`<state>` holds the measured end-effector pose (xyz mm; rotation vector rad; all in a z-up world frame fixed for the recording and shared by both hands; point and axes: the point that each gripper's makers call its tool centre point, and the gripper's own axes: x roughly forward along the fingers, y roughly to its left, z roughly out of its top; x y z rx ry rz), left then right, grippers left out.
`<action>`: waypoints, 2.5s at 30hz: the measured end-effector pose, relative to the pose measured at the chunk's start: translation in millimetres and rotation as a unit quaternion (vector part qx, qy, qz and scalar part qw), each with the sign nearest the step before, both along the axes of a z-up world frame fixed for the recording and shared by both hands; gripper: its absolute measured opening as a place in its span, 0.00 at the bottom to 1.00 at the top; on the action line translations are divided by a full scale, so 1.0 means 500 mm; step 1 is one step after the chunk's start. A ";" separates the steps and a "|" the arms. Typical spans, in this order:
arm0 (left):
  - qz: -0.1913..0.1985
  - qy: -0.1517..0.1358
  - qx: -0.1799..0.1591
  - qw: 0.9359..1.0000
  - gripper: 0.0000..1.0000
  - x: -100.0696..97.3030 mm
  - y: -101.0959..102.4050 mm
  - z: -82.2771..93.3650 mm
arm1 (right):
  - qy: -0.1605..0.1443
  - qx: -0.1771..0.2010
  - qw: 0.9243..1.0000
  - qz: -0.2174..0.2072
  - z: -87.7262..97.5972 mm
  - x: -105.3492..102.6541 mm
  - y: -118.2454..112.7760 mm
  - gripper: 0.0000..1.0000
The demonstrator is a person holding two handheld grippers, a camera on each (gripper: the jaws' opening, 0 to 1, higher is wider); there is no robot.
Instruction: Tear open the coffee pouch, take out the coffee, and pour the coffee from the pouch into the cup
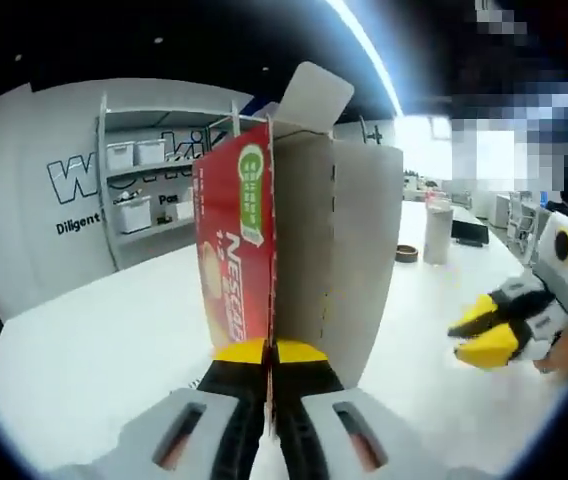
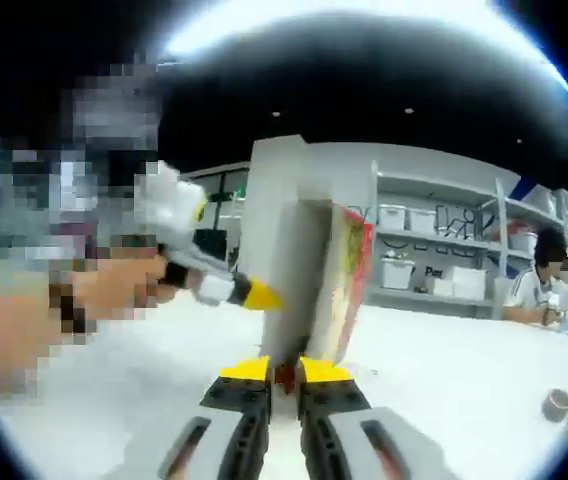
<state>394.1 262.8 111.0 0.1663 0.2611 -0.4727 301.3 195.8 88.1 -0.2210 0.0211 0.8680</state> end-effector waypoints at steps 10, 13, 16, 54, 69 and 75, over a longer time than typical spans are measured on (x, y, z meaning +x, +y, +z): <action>0.021 0.031 -0.036 0.999 0.03 0.001 0.005 -0.003 | 0.013 -0.137 0.990 0.000 -0.135 0.129 0.089 0.10; 0.021 0.040 -0.049 0.998 0.03 -0.001 0.000 -0.005 | -0.017 -0.172 0.985 -0.015 -0.133 0.148 0.088 0.10; 0.019 0.043 -0.051 0.998 0.03 -0.002 -0.008 -0.006 | -0.030 -0.190 0.981 -0.019 -0.134 0.155 0.083 0.10; 0.007 0.043 -0.041 0.998 0.03 -0.004 -0.015 -0.007 | 0.033 -0.121 0.992 -0.023 -0.102 0.097 0.012 0.02; 0.011 0.043 -0.043 0.998 0.03 -0.003 -0.006 -0.009 | 0.029 0.060 0.993 0.099 -0.002 -0.042 -0.031 0.01; 0.010 0.042 -0.038 0.998 0.03 -0.004 -0.007 -0.009 | 0.043 0.042 0.988 0.142 -0.051 -0.040 -0.055 0.02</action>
